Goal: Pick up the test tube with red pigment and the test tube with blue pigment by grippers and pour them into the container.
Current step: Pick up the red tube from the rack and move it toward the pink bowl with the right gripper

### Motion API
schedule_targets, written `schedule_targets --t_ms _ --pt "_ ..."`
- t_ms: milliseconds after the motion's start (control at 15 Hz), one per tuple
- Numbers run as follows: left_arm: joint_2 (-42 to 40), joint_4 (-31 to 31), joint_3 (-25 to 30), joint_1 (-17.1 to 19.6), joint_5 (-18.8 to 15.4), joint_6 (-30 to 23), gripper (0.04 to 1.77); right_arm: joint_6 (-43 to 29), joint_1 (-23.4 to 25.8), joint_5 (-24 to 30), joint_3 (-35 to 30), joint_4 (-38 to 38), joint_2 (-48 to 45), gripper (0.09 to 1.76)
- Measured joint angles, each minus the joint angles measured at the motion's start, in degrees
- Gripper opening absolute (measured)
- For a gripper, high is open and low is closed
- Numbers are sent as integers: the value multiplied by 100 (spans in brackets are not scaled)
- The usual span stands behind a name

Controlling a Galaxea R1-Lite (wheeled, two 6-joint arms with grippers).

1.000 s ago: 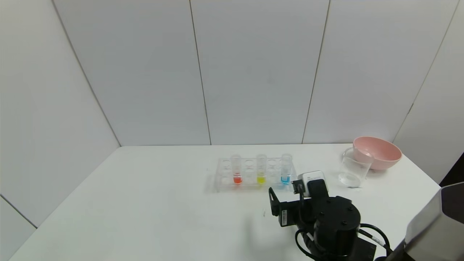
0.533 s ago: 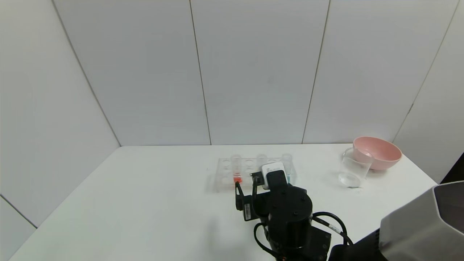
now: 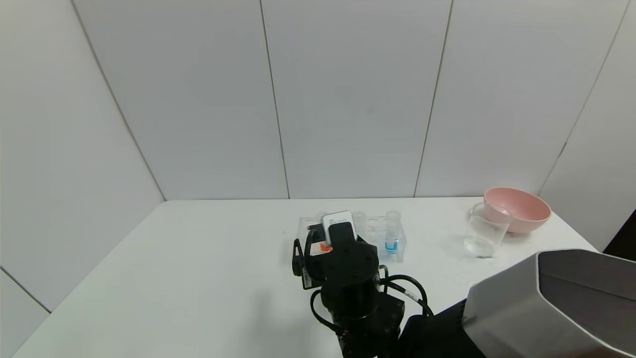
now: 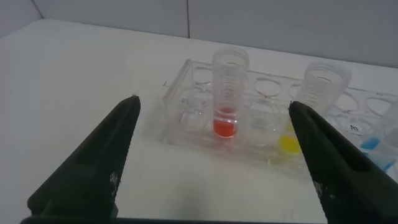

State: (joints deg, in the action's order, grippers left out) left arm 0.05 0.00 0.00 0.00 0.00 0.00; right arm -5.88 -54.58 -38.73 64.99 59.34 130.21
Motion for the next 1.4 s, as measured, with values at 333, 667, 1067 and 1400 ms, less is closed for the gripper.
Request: schedule_targets --t_ms 333,667,1067,1400 --pt "0 0 0 0 0 0 176 16 183 88 887 -490 430 171" --pt "0 0 0 0 0 0 176 24 397 138 1513 -874 785 171" --pt "0 0 0 0 0 0 176 40 519 138 2041 -1204 1018 171" --pt "0 0 0 0 0 0 176 79 541 137 2131 -1204 1092 171"
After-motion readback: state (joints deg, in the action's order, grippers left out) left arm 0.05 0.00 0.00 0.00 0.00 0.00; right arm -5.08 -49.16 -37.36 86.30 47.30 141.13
